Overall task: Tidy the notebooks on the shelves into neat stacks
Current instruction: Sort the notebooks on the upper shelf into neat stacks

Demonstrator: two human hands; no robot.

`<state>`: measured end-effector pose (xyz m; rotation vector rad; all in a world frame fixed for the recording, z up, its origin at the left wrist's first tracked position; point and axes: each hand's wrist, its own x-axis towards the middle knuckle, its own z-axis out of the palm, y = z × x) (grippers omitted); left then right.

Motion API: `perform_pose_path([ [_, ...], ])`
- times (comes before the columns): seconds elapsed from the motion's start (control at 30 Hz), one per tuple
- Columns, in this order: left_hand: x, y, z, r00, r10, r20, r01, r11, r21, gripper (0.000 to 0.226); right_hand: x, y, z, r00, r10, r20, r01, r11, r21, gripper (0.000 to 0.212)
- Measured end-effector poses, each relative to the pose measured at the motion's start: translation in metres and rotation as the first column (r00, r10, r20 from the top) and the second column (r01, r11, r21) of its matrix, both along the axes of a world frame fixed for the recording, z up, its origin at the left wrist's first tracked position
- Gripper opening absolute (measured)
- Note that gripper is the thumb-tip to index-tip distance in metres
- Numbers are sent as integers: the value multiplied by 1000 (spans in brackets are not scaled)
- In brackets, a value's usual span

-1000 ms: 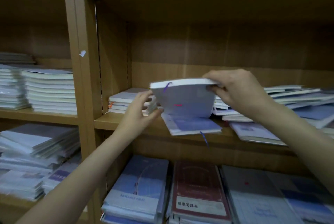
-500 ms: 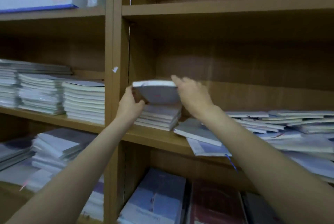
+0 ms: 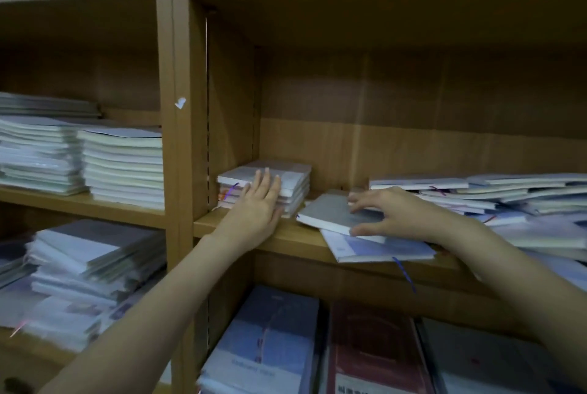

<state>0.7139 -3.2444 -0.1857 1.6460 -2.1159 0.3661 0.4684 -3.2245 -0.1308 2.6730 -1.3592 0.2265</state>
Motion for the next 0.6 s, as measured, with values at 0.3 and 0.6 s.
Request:
perform_pose_path([
  [0.3,-18,5,-12,963,-260,72,269,923,-276,53,-25,9,-13,995,33,97,-10,972,-233,34],
  [0.6,-37,-5,8,966,-210,149,218,975,-41,44,-84,-12,3,918,-392,66,396,889,-232,70],
])
